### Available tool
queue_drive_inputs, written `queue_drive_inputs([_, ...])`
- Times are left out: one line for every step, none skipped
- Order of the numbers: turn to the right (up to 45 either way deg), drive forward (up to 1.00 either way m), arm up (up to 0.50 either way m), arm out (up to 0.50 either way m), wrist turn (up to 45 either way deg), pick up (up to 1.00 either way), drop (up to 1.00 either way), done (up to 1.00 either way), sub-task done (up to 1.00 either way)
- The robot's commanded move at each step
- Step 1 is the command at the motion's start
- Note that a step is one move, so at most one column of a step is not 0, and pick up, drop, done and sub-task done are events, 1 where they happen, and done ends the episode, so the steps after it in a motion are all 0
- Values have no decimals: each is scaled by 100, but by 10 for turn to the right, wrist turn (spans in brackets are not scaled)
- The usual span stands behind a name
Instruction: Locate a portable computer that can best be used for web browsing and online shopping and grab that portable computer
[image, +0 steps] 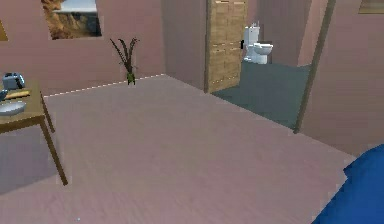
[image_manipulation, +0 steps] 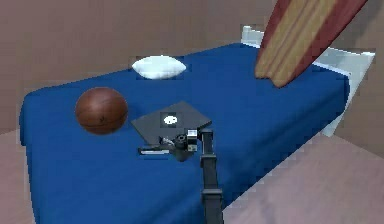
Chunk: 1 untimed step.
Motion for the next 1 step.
queue_drive_inputs([0,0,0,0,0,100,0,0,0])
